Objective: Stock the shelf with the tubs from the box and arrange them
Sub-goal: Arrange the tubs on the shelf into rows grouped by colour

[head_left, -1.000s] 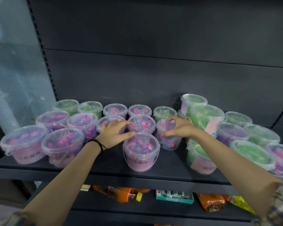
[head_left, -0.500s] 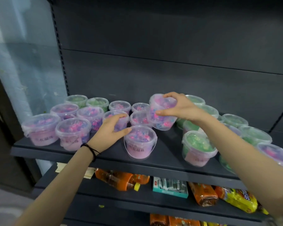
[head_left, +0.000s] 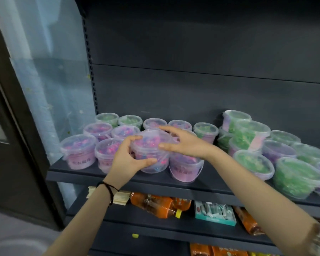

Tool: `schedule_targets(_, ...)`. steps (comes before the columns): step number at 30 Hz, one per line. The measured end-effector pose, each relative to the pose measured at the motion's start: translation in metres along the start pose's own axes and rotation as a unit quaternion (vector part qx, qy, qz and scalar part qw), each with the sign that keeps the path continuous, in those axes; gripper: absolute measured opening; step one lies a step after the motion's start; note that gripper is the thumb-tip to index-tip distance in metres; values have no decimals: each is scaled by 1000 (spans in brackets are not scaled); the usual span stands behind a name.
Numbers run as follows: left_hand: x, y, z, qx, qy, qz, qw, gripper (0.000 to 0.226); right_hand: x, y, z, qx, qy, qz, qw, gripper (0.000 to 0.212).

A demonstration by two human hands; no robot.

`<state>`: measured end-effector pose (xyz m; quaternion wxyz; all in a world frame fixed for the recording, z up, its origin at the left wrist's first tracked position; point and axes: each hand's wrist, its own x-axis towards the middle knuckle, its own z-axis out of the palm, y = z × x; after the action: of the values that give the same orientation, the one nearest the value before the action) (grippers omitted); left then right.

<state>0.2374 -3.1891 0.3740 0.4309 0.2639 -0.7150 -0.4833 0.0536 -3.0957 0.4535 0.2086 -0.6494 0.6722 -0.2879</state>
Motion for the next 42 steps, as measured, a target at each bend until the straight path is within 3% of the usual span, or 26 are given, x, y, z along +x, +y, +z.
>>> schedule_targets(3,-5,-14,-8,74,54,-1,996,84,-1,21,7,68,63,66,994,53)
schedule_targets(8,-31,-38,17,212,83,40,973,70,-14,47,14,-12,-4,94,995,35)
schedule_targets(13,-27,-54,24,308,49,53,949,76,-17,59,16,-57,27,63,996,38)
schedule_targets(19,-13,-36,9,473,38,200,857,48,-22,70,13,-108,58,48,991,35)
schedule_targets(26,-4,-28,19,521,38,266,810,50,-22,87,18,-143,81,52,985,38)
schedule_targets(34,21,-21,36,534,-6,151,832,64,-24,91,14,-115,47,48,991,43)
schedule_targets(39,21,-18,11,433,-170,142,874,78,-26,88,12,-107,26,24,994,40)
schedule_targets(42,17,-21,2,431,-187,127,873,63,-28,85,10,-124,13,8,992,39)
